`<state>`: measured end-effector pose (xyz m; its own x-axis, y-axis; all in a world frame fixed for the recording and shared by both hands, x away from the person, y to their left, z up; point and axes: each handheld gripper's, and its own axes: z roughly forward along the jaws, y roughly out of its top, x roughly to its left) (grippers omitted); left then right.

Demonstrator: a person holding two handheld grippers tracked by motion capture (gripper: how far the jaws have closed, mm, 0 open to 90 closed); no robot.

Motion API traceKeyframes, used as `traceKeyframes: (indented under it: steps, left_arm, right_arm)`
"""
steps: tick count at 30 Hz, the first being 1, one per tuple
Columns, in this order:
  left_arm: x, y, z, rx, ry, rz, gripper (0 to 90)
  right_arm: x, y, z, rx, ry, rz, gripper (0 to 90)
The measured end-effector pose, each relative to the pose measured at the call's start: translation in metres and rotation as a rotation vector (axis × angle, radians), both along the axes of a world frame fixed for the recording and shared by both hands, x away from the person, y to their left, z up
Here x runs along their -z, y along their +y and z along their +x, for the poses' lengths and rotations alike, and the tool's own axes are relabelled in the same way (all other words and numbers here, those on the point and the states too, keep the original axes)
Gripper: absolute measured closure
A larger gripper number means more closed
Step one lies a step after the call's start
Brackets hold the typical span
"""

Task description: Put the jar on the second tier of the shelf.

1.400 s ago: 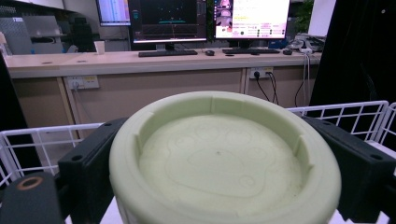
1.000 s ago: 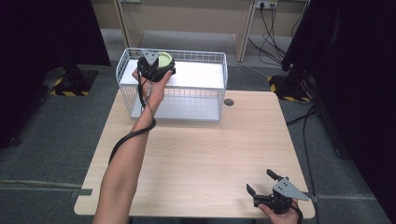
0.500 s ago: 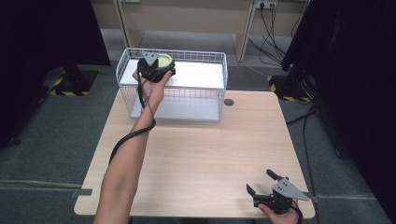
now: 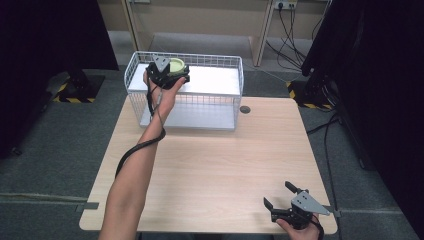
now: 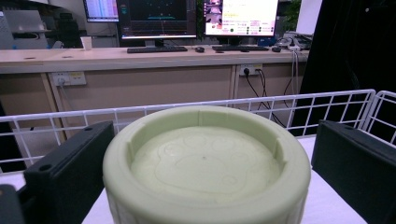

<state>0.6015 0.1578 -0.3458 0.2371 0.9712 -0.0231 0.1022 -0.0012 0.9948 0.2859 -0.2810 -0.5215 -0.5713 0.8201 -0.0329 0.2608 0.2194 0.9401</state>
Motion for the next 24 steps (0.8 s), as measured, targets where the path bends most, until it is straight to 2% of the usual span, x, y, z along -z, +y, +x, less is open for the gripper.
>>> traceKeyframes:
  steps: [12,17,24]
  left_arm:
    - [-0.003,0.005,-0.018,0.016,-0.022,-0.001,0.1]
    - [-0.001,0.012,-0.026,0.011,-0.020,-0.012,0.2]
    - [-0.003,0.022,-0.038,0.009,-0.026,-0.003,0.2]
  right_arm:
    - [0.000,0.000,0.000,0.002,0.001,-0.002,1.5]
    - [0.000,0.001,0.000,0.002,-0.003,-0.004,1.5]
    - [0.000,0.001,0.000,0.004,0.002,-0.001,1.5]
